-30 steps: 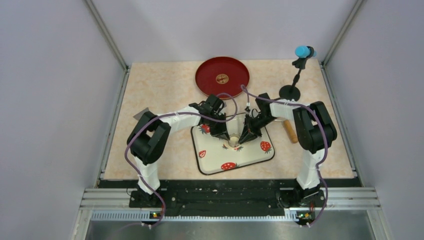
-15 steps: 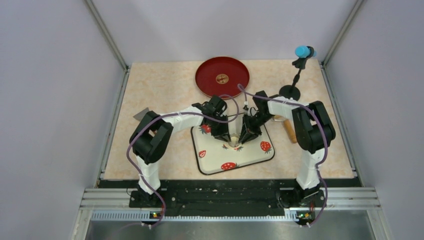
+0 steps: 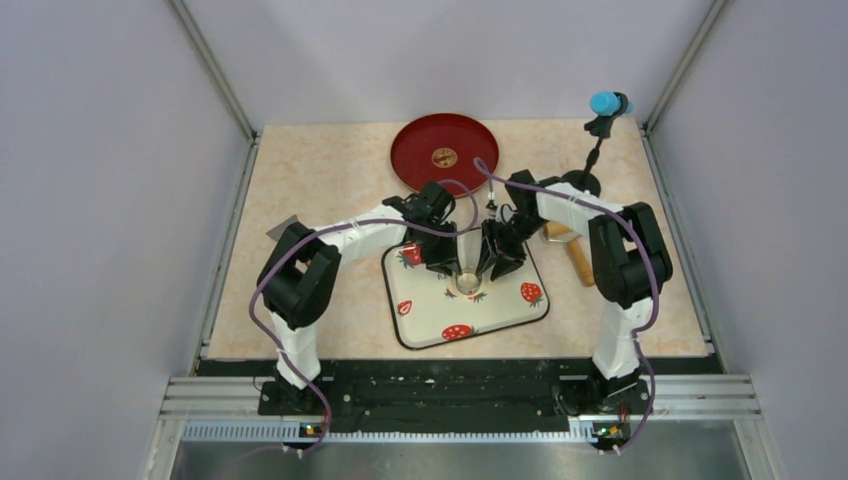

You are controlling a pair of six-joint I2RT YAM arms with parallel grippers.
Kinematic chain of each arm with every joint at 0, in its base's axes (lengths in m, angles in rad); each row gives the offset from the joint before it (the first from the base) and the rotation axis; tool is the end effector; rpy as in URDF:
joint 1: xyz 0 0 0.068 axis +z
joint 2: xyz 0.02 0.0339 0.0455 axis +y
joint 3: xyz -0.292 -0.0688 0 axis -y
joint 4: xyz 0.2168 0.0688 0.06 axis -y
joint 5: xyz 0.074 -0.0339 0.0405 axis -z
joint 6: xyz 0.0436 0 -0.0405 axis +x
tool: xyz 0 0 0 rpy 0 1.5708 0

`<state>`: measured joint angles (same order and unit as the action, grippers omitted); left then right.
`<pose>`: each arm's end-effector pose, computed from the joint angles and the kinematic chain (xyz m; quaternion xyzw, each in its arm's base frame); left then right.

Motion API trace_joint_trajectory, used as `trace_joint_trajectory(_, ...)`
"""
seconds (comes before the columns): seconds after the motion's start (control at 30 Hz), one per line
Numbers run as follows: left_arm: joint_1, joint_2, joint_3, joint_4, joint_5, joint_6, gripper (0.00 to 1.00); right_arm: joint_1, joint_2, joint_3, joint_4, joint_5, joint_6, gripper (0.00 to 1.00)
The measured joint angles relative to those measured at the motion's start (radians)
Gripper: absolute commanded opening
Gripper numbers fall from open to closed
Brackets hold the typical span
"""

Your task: Roll out the dumpling wrappers from the dough

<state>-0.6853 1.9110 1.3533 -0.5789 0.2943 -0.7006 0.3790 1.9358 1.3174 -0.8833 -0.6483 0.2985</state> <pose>0.2876 -0.2514 0.2199 0.0242 0.9662 -0.2463 0.0725 0.3091 0.1514 0.2010 0.0491 -0.9461 -0.3111 0.0749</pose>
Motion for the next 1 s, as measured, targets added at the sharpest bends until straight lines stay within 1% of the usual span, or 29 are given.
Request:
trace_joint_trajectory(0.1,0.011,-0.037,-0.019,0.019,0.008,-0.011,0.34,-0.002,-0.015,0.002,-0.006,0.001,0.001,0.56)
trace_joint_trajectory(0.17,0.027,-0.097,-0.070,0.064,0.030,-0.034,0.35,-0.006,-0.031,0.013,-0.013,0.007,0.000,0.60)
trace_joint_trajectory(0.27,0.071,-0.211,-0.194,0.171,0.076,-0.090,0.37,-0.015,-0.068,0.029,-0.013,0.022,-0.001,0.65)
trace_joint_trajectory(0.4,0.163,-0.351,-0.387,0.324,0.137,-0.179,0.38,-0.047,-0.120,0.032,-0.008,0.043,-0.002,0.66)
trace_joint_trajectory(0.5,0.239,-0.422,-0.504,0.386,0.169,-0.220,0.39,-0.085,-0.143,0.031,0.004,0.054,-0.003,0.66)
trace_joint_trajectory(0.57,0.286,-0.455,-0.559,0.400,0.185,-0.230,0.39,-0.102,-0.145,0.023,0.013,0.058,-0.008,0.66)
trace_joint_trajectory(0.67,0.352,-0.501,-0.610,0.390,0.198,-0.223,0.39,-0.121,-0.146,-0.020,0.025,0.069,-0.017,0.65)
trace_joint_trajectory(0.77,0.402,-0.533,-0.624,0.352,0.200,-0.188,0.39,-0.126,-0.143,-0.061,0.023,0.088,-0.029,0.64)
trace_joint_trajectory(0.8,0.418,-0.540,-0.624,0.329,0.197,-0.171,0.38,-0.126,-0.140,-0.069,0.023,0.095,-0.035,0.62)
trace_joint_trajectory(0.87,0.438,-0.543,-0.624,0.294,0.188,-0.134,0.38,-0.126,-0.132,-0.084,0.030,0.103,-0.038,0.54)
trace_joint_trajectory(0.93,0.447,-0.543,-0.624,0.246,0.175,-0.095,0.37,-0.126,-0.116,-0.100,0.038,0.105,-0.039,0.51)
trace_joint_trajectory(0.97,0.449,-0.543,-0.624,0.222,0.164,-0.074,0.38,-0.126,-0.105,-0.104,0.039,0.105,-0.037,0.48)
trace_joint_trajectory(1.0,0.449,-0.543,-0.624,0.199,0.154,-0.054,0.38,-0.126,-0.093,-0.109,0.044,0.105,-0.037,0.48)
